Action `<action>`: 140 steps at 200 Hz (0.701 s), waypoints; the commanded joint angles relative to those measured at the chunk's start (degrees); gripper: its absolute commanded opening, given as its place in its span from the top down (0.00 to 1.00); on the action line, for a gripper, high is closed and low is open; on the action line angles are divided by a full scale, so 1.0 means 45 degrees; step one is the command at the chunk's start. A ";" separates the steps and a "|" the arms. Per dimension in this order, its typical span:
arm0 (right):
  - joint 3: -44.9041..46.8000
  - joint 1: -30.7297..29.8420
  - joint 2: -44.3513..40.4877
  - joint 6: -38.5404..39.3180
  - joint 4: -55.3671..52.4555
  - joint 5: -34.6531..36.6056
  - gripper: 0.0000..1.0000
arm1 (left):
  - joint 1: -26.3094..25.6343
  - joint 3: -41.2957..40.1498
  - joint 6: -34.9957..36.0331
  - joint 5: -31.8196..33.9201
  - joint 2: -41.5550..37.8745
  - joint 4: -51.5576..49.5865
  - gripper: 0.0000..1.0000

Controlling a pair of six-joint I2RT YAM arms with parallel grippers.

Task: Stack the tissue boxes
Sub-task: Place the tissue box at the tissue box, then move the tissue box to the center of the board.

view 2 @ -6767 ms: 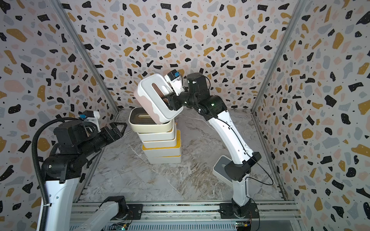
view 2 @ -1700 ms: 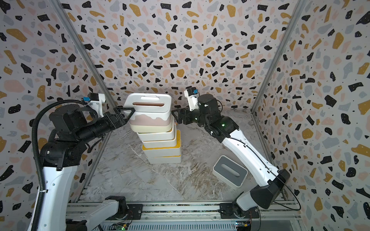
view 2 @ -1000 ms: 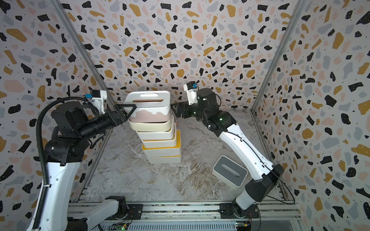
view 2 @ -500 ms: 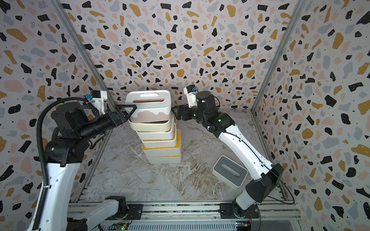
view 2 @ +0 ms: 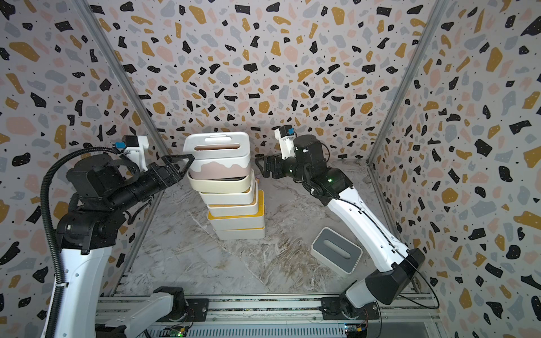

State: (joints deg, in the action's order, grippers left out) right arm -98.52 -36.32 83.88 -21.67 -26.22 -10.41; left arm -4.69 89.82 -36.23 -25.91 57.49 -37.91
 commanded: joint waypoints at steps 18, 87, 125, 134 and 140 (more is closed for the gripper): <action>0.0747 0.0737 -0.1352 -0.0226 -0.1968 0.1175 0.09 | -0.0061 -0.0387 0.0406 0.0932 -0.1332 -0.0578 0.00; 0.5076 0.0938 -0.3642 -0.2099 -0.4778 0.3681 0.04 | -0.0071 -0.1923 0.0621 -0.0157 -0.3184 -0.2214 0.00; 0.7846 0.0948 -0.4839 -0.3531 -0.4975 0.3790 0.03 | -0.0071 -0.2589 0.0729 -0.0542 -0.3779 -0.2730 0.00; 0.8344 0.0959 -0.4987 -0.3757 -0.5133 0.3943 0.03 | -0.0064 -0.2736 0.0726 -0.0810 -0.3864 -0.2750 0.00; 0.8659 0.0951 -0.5073 -0.3903 -0.5215 0.4055 0.02 | -0.0066 -0.2780 0.0788 -0.0833 -0.3904 -0.2848 0.00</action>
State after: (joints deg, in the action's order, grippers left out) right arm -62.92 -32.18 63.81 -34.22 -46.37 4.86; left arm -4.69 78.04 -34.00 -26.70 41.28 -49.95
